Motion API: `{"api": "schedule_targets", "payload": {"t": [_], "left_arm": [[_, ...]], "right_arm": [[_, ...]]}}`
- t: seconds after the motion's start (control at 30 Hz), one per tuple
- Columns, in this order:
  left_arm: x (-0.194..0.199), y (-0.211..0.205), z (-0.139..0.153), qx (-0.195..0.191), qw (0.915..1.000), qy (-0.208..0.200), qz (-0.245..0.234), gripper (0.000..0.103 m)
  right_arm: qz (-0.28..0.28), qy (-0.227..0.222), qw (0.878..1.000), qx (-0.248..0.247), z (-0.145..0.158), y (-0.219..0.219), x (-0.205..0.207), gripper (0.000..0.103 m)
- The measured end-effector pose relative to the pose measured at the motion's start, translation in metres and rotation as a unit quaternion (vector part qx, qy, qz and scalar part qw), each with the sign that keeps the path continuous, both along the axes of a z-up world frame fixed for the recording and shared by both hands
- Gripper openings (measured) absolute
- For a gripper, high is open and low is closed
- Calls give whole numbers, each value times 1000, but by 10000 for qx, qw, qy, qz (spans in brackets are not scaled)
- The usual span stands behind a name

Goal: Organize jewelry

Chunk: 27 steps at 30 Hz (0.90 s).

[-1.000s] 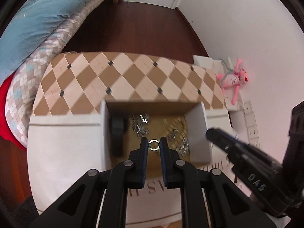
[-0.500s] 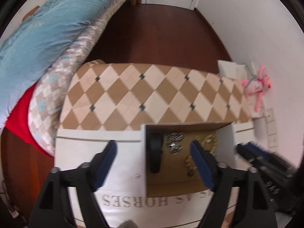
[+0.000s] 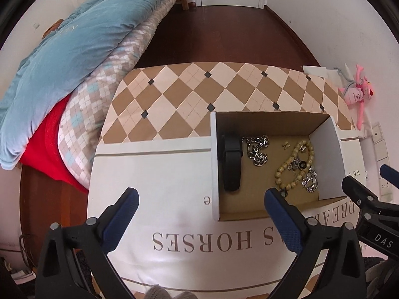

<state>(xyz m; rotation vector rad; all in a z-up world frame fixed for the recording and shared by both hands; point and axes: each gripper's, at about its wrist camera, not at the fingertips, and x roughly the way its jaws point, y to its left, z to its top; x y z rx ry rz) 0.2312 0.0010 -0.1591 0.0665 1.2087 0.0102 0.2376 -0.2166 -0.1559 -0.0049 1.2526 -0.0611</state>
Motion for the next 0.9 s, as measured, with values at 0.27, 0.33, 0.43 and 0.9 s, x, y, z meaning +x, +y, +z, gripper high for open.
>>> {"api": "schedule_targets", "payload": {"t": [0.27, 0.33, 0.43, 0.9], "left_arm": [[-28, 6, 32, -168, 9995, -242, 115, 103], [-37, 7, 43, -201, 9991, -343, 118, 103], [-57, 9, 66, -240, 9981, -553, 152, 103], [-137, 12, 169, -504, 9874, -1497, -29, 103]], "right_arm": [[-96, -202, 9997, 90, 24, 4, -23, 101], [-104, -340, 9993, 84, 39, 5, -34, 101], [-106, -553, 9984, 102, 62, 7, -51, 101], [-90, -1777, 9840, 16, 190, 16, -140, 101]]}}
